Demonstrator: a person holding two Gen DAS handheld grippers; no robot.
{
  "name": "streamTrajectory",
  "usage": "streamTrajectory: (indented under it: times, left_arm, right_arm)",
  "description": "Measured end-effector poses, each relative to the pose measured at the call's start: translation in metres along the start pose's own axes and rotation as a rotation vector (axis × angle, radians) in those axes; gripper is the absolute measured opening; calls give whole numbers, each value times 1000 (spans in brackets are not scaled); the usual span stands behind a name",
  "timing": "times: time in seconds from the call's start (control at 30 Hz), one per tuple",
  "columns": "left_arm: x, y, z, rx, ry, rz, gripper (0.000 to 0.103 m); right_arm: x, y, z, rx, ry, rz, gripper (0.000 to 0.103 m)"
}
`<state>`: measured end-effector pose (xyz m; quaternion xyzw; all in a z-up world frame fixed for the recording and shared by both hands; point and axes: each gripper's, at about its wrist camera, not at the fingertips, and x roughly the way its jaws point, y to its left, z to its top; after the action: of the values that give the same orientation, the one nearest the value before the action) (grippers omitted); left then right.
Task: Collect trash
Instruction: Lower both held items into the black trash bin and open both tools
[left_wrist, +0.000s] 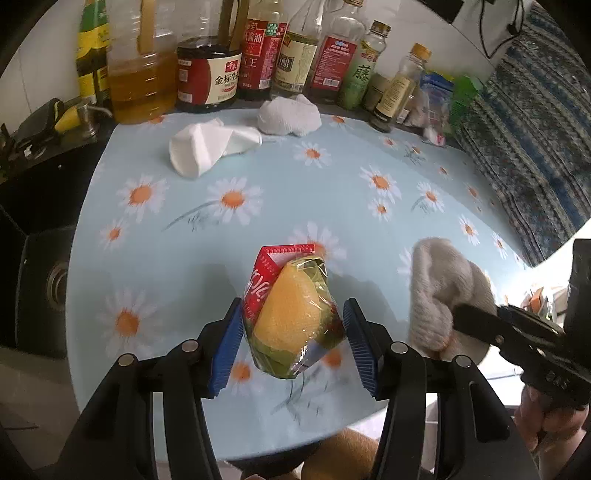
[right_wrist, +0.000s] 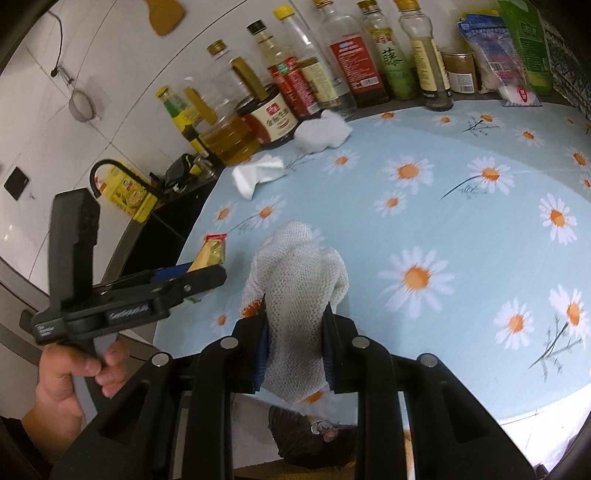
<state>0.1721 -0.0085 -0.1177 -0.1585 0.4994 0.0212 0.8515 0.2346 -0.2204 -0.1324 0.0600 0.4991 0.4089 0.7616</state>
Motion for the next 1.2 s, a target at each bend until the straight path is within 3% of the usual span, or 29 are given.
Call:
streamTrajectory:
  times: [0.6,0.8,0.97,1.2]
  left_arm:
    - [-44,38,-106,0,50,-90,52]
    - [-45,44,-137,45,97,-67,52]
    - [-34,51,-160,24,156,-87,52]
    - [10,50,-196,10,280,-106,52]
  right_arm:
    - [15,59,-86,14,81,-3,26]
    - [24,73,-114,1,124,18,26]
    - [40,71,-138,-30,180,-22,26]
    - [76,53,-173,-88,263,-86,26]
